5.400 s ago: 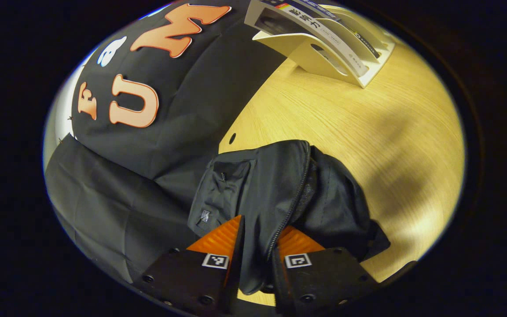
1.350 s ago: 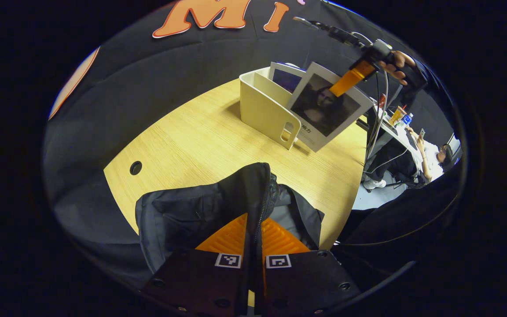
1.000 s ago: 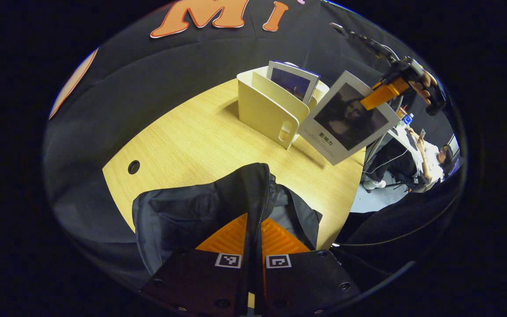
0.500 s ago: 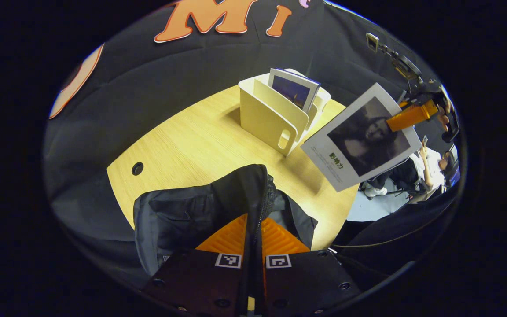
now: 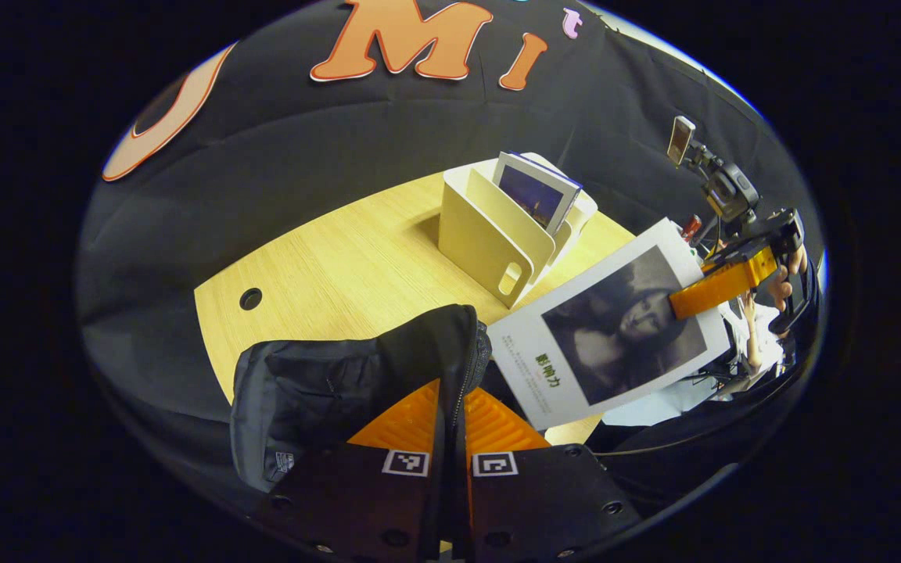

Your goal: Open the schoolbag, grab two books from the bookshelf and put them into the schoolbag.

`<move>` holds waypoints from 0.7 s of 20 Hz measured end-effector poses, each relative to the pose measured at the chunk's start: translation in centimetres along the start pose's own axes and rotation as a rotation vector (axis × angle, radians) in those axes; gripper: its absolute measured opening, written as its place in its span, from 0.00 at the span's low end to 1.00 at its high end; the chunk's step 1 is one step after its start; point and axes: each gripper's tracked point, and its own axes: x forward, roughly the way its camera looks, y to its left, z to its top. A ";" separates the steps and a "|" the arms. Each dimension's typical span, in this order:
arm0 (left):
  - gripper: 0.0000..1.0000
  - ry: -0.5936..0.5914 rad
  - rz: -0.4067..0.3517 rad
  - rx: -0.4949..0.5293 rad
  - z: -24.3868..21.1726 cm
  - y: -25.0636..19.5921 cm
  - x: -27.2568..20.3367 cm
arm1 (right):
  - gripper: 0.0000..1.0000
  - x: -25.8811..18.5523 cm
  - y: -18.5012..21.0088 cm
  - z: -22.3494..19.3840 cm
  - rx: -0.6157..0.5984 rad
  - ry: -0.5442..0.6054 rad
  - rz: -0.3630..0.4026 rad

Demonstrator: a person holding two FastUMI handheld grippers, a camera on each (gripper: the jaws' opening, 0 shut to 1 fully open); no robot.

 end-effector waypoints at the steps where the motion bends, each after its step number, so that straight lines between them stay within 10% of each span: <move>1: 0.06 -0.007 -0.001 -0.003 0.1 -0.1 0.0 | 0.28 0.9 0.2 -0.1 0.009 -0.006 0.017; 14: 0.06 -0.055 0.002 -0.048 0.4 -0.3 0.1 | 0.28 11.5 3.5 -2.8 0.158 -0.040 0.241</move>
